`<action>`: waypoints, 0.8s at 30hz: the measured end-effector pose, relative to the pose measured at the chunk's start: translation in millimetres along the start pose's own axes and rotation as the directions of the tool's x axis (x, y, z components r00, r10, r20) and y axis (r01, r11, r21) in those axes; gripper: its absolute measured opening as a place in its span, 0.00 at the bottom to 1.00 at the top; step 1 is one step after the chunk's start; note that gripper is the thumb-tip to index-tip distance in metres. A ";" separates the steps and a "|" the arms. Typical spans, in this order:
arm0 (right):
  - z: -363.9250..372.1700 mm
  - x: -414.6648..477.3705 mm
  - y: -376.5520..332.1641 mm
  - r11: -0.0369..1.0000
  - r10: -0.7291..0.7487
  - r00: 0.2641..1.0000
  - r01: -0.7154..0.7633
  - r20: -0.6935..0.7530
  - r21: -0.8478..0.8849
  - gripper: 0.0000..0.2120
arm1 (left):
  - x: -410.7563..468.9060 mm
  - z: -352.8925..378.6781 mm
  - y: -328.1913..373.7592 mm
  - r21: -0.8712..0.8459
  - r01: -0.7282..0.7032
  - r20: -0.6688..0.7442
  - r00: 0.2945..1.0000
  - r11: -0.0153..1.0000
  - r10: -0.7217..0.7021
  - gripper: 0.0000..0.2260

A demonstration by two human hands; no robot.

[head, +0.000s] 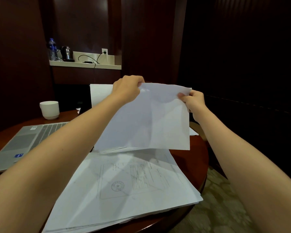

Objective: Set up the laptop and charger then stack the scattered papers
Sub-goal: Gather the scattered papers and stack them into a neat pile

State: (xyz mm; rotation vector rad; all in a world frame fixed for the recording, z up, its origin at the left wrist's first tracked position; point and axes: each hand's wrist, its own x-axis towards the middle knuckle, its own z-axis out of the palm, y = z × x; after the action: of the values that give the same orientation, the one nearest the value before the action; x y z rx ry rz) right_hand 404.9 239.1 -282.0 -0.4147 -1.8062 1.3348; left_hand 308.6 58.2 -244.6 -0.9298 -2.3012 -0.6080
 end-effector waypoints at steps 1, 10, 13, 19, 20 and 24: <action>-1.4 0.0 0.2 1.000 0.019 1.000 -0.019 0.018 -0.012 0.07 | 0.0 -0.8 0.9 0.004 0.005 0.022 1.000 1.000 -0.005 0.15; -11.3 -3.1 28.0 0.875 0.389 0.893 -0.281 0.226 -0.395 0.22 | -14.9 4.4 -15.3 -0.067 0.025 0.523 0.852 0.997 0.014 0.11; -14.2 -10.3 34.7 0.832 0.452 0.831 -0.262 0.324 -0.488 0.25 | -26.8 11.4 -21.1 0.051 -0.002 0.705 0.709 0.999 -0.034 0.13; -12.0 -24.4 52.1 0.815 0.495 0.742 -0.216 0.452 -0.538 0.04 | -55.3 33.8 -26.0 0.194 -0.029 0.827 0.542 0.981 -0.148 0.13; -9.8 -26.4 54.6 0.805 0.489 0.743 -0.183 0.458 -0.564 0.03 | -58.5 38.9 -28.8 0.203 -0.018 0.838 0.521 0.979 -0.165 0.13; 1.5 -32.0 63.3 0.752 0.499 0.724 -0.089 0.476 -0.653 0.04 | -68.1 52.1 -39.9 0.239 0.003 0.865 0.454 0.971 -0.214 0.14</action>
State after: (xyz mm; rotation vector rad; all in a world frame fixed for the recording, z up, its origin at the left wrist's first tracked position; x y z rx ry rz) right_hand 410.0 240.6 -352.8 -0.6903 -2.8670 1.1653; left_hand 301.8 31.1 -335.0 -1.1703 -3.2989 0.2032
